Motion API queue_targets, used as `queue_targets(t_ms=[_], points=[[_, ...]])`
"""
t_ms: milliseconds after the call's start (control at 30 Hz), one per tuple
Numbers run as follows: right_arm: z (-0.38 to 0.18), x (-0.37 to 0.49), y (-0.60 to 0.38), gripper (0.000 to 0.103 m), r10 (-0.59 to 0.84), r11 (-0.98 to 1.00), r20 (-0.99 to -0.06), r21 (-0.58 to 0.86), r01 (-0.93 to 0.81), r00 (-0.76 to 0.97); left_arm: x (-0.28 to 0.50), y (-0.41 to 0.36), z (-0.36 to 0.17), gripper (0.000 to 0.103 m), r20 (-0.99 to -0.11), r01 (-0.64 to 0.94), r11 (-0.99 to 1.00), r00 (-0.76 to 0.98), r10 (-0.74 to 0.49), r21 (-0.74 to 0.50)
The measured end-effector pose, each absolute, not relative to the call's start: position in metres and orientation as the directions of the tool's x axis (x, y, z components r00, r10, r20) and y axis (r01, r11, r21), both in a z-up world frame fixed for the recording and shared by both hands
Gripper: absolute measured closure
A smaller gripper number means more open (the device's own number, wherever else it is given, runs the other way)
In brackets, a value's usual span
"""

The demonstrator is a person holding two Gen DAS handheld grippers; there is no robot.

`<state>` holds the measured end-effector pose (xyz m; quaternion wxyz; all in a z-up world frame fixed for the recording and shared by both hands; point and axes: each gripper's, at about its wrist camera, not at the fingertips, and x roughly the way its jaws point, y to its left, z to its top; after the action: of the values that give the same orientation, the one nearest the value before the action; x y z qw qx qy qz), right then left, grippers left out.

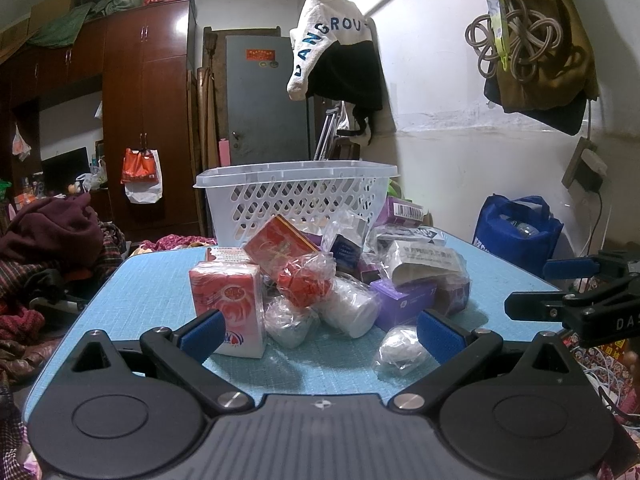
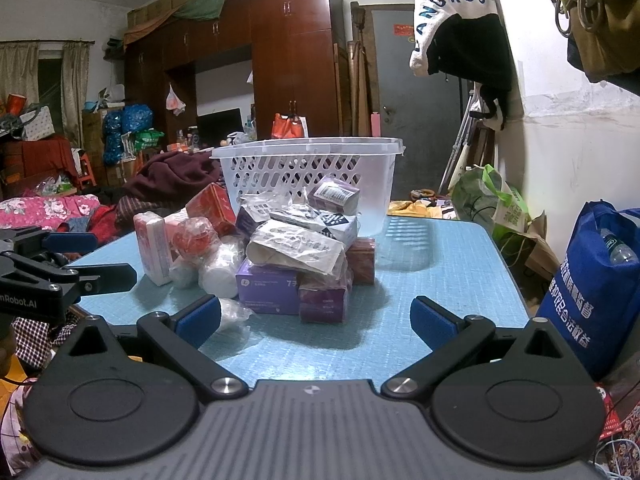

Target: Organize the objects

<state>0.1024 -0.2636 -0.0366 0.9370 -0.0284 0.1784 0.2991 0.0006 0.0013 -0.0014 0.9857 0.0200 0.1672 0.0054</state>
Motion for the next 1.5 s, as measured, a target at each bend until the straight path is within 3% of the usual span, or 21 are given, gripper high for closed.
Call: queue_targets(t_ms=[567,767,900,1000,1133,1300,1367,1433,1500], points=[[-0.037,0.102,-0.263,0.0,0.557,0.816,-0.344,0.058,-0.575,0.756,0.0,0.004,-0.001,0.0,-0.321,-0.005,0.999,0.947,0.018,0.04],[-0.054,0.094,-0.248,0.0,0.652,0.752,-0.21,0.058,-0.656,0.729,0.0,0.052,0.001,0.0,-0.249,-0.093,0.995,0.965,0.084,-0.024],[-0.068,0.094,-0.217,0.0,0.636,0.75,-0.283,0.006,-0.662,0.718,0.013,0.084,-0.013,0.0,-0.299,-0.133,0.99,0.947,0.117,-0.034],[-0.077,0.091,-0.202,0.0,0.641,0.732,-0.317,-0.024,-0.681,0.699,0.022,0.091,-0.024,0.0,-0.331,-0.087,0.994,0.942,0.058,-0.072],[-0.083,0.091,-0.199,0.0,0.63,0.748,-0.297,-0.017,-0.664,0.718,0.042,0.088,-0.036,0.009,-0.344,-0.045,0.998,0.939,0.028,-0.042],[-0.086,0.095,-0.204,0.001,0.631,0.756,-0.29,0.021,-0.655,0.719,0.055,0.088,-0.038,0.012,-0.323,-0.054,0.998,0.946,0.043,-0.026],[-0.087,0.096,-0.201,0.005,0.635,0.751,-0.293,0.019,-0.66,0.715,0.058,0.086,-0.037,0.019,-0.31,-0.057,0.998,0.949,0.05,-0.013],[-0.088,0.096,-0.195,0.008,0.632,0.749,-0.301,0.002,-0.663,0.714,0.063,0.083,-0.036,0.037,-0.314,-0.056,0.998,0.948,0.051,-0.005],[-0.09,0.094,-0.191,0.014,0.629,0.747,-0.307,-0.016,-0.664,0.715,0.063,0.083,-0.037,0.047,-0.317,-0.034,0.999,0.948,0.025,-0.023]])
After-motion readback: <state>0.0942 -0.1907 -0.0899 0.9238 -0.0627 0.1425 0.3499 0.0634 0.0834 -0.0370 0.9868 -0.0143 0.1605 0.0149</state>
